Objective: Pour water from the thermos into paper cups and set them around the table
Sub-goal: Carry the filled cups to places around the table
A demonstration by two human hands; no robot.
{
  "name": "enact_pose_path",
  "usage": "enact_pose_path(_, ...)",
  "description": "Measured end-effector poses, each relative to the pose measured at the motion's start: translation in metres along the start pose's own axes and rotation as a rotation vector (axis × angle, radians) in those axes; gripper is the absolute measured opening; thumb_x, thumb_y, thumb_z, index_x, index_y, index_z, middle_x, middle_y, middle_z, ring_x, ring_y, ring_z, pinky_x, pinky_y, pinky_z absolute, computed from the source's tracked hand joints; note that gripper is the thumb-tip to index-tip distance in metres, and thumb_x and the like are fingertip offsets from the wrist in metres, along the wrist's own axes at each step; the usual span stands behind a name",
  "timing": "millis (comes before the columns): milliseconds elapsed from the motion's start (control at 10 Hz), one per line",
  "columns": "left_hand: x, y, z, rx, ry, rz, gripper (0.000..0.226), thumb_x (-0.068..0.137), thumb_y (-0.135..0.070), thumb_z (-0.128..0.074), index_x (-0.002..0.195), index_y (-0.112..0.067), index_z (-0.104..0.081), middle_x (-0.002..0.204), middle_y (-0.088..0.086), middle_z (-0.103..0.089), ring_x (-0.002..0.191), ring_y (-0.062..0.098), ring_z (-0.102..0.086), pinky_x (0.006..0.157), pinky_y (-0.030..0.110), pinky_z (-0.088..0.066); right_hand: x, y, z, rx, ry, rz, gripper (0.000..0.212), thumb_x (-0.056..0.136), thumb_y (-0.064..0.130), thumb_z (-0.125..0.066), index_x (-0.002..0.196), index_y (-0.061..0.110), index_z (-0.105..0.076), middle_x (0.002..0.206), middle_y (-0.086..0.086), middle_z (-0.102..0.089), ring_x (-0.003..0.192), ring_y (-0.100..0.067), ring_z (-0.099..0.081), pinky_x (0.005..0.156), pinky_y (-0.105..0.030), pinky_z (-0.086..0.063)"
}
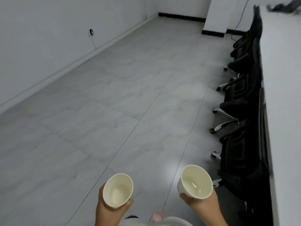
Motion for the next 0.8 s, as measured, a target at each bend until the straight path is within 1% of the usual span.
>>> enact_pose_path(100,0.057,-0.024,-0.047,-0.031,0.056,-0.045,0.08,0.035,0.015,-0.084,0.098,-0.021,-0.05,0.086,0.003,-0.059,0.085,0.025,-0.055,0.064,-0.01,-0.034,0.05,0.018,0.003,0.037,-0.101,0.001,0.071,0.04,-0.007,-0.084,0.104,0.005,-0.056,0.087,0.003,-0.056,0.078,-0.011,-0.052,0.061,0.001,-0.031)
enact_pose_path(200,0.114,-0.053,-0.104,-0.048,0.157,-0.123,0.078,0.03,0.002,-0.089,0.087,-0.035,-0.052,0.086,-0.015,-0.06,0.079,0.01,-0.059,0.062,-0.01,-0.034,0.098,0.028,0.005,0.089,-0.195,-0.013,0.07,0.038,-0.008,-0.083,0.101,0.008,-0.056,0.083,0.009,-0.058,0.08,-0.015,-0.055,0.061,0.005,-0.034)
enact_pose_path(300,0.171,-0.082,-0.171,-0.071,0.312,-0.218,0.083,0.032,0.009,-0.088,0.086,-0.042,-0.049,0.085,-0.014,-0.061,0.077,-0.01,-0.059,0.064,-0.009,-0.035,0.149,0.035,0.009,0.114,-0.268,-0.02,0.072,0.036,-0.014,-0.082,0.102,0.0,-0.057,0.087,0.001,-0.059,0.081,-0.015,-0.056,0.065,0.008,-0.034)
enact_pose_path(400,0.227,-0.108,-0.239,-0.111,0.471,-0.223,0.077,0.027,-0.018,-0.089,0.089,-0.042,-0.051,0.089,-0.011,-0.062,0.078,-0.016,-0.057,0.066,-0.007,-0.038,0.192,0.048,0.019,0.161,-0.412,-0.05,0.078,0.034,-0.008,-0.086,0.106,-0.003,-0.054,0.092,-0.004,-0.057,0.091,-0.018,-0.056,0.067,0.008,-0.033)
enact_pose_path(500,0.267,-0.135,-0.305,-0.108,0.642,-0.276,0.076,0.026,-0.038,-0.081,0.094,-0.051,-0.05,0.091,-0.014,-0.063,0.082,-0.016,-0.057,0.068,-0.005,-0.04,0.23,0.057,0.031,0.205,-0.525,-0.066,0.079,0.037,0.003,-0.087,0.108,0.001,-0.053,0.095,-0.002,-0.06,0.099,-0.012,-0.059,0.074,-0.002,-0.039)
enact_pose_path(600,0.288,-0.154,-0.362,-0.098,0.772,-0.344,0.078,0.027,-0.04,-0.079,0.094,-0.062,-0.047,0.093,-0.019,-0.065,0.084,-0.018,-0.057,0.072,-0.004,-0.04,0.259,0.055,0.038,0.26,-0.589,-0.142,0.089,0.03,0.009,-0.089,0.112,0.024,-0.058,0.104,0.013,-0.066,0.089,0.011,-0.055,0.084,-0.008,-0.039)
enact_pose_path(700,0.302,-0.162,-0.415,-0.068,0.897,-0.353,0.079,0.025,-0.04,-0.079,0.095,-0.06,-0.049,0.091,-0.036,-0.063,0.082,-0.015,-0.059,0.072,-0.004,-0.04,0.28,0.051,0.05,0.252,-0.687,-0.197,0.082,0.026,0.028,-0.09,0.102,0.03,-0.058,0.091,0.028,-0.065,0.086,0.015,-0.056,0.081,-0.006,-0.042)
enact_pose_path(800,0.311,-0.169,-0.479,-0.067,1.0,-0.376,0.08,0.024,-0.035,-0.081,0.095,-0.058,-0.052,0.09,-0.033,-0.065,0.081,-0.01,-0.062,0.071,-0.002,-0.043,0.307,0.033,0.069,0.361,-0.748,-0.175,0.08,0.033,-0.016,-0.082,0.099,0.02,-0.055,0.081,0.028,-0.068,0.086,0.017,-0.056,0.077,-0.001,-0.04)
Point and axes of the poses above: each hand's wrist, its own x-axis towards the middle knuckle, its own z-axis out of the back of the hand, y = z × x, the point moved 9 cm from there along x, towards the middle knuckle
